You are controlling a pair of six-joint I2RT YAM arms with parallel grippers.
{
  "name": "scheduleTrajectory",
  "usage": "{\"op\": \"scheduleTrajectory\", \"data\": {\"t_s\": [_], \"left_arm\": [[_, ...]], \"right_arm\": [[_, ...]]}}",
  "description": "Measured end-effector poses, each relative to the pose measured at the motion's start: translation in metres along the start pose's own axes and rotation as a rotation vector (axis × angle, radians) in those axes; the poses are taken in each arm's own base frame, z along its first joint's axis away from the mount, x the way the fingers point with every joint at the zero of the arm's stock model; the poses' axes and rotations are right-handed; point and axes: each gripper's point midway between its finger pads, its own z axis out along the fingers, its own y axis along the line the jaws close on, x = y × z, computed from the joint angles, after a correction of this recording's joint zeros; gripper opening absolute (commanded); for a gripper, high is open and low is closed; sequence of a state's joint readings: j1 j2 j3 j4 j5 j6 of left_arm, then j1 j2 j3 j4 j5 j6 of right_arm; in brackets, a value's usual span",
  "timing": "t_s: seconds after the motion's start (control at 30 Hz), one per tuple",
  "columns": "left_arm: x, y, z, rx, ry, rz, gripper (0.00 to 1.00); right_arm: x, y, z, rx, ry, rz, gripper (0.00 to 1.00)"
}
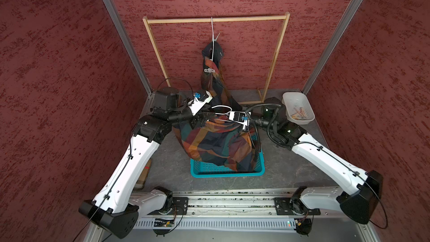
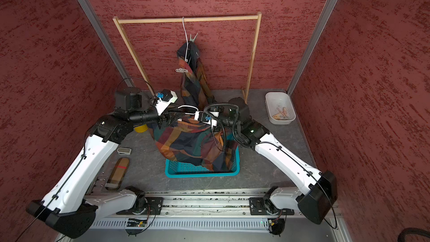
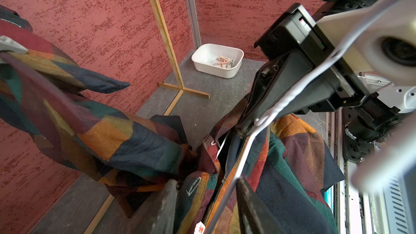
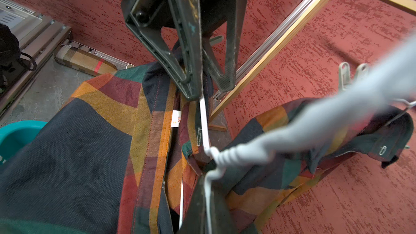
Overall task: Remove the clothespins securing long-sleeve shirts to the hanger
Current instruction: Remove the clamp from the hanger.
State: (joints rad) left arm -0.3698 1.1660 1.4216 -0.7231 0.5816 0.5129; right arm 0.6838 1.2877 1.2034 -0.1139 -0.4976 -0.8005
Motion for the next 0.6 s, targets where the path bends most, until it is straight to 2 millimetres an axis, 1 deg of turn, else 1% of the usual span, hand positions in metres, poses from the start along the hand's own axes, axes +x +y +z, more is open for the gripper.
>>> {"op": "scheduleTrajectory", "data": {"t_s": [0.17, 0.23, 0.37, 0.43, 0.6], "left_arm": [[0.001, -0.002, 0.001, -0.002, 0.007, 0.004, 0.45], [0.001, -0.002, 0.002, -0.004, 0.009, 0.005, 0.43], [0.002, -0.004, 0.002, 0.002, 0.016, 0.019, 0.23], [0.003, -0.006, 0.003, 0.011, 0.019, 0.025, 0.15], [0.001, -0.012, 0.000, 0.030, 0.009, 0.040, 0.01]], "right_arm": [[-0.002, 0.001, 0.000, -0.009, -0.011, 0.015, 0.00], [-0.003, 0.002, 0.000, -0.012, -0.017, 0.022, 0.00], [-0.006, 0.000, 0.000, -0.007, -0.029, 0.033, 0.00], [-0.007, -0.001, -0.001, -0.003, -0.034, 0.038, 0.00], [-0.006, -0.006, -0.002, 0.008, -0.034, 0.053, 0.00]]}}
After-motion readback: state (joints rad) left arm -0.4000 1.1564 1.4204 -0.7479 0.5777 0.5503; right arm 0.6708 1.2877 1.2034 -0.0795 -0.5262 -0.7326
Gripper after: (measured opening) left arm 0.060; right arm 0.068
